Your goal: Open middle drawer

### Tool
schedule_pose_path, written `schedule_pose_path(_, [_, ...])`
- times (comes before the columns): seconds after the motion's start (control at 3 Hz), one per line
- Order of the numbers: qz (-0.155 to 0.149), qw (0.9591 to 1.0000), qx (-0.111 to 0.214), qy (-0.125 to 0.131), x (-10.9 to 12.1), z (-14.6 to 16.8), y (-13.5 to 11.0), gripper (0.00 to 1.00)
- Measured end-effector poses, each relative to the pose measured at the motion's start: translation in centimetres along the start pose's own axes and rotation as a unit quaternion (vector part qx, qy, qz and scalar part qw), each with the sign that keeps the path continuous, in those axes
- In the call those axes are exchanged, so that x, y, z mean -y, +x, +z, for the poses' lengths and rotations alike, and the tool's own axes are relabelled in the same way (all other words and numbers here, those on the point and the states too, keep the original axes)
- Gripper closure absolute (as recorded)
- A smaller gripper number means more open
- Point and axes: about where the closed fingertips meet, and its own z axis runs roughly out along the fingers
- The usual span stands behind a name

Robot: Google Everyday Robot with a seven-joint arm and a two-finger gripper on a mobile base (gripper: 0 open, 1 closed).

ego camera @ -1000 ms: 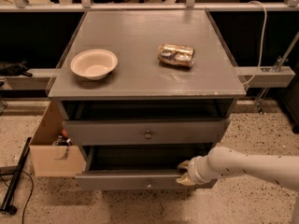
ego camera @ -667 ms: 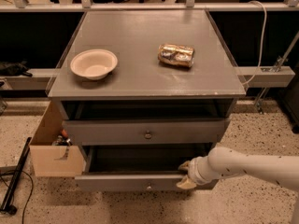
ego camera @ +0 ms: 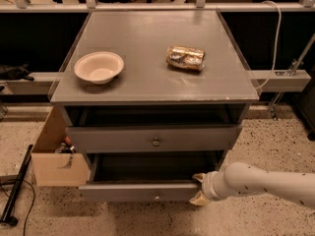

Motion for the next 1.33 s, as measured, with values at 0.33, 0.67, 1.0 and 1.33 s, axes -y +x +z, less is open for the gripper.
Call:
schedule_pose_path(0.33, [0.009, 1.0, 0.002, -0.004, -4.5, -0.9, 2.3, 0.69])
schedule_pose_path(0.67, [0.001, 1.0, 0.005, 0.003, -4.5, -1.9, 1.6, 0.98])
schedule_pose_path(1.0, [-0.002, 0.9999, 0.009, 0.009, -5.8, -2.3, 1.7, 1.0])
schedule_pose_path(1.33, [-0.002, 0.9999, 0.009, 0.009, -5.8, -2.3, 1.7, 0.73])
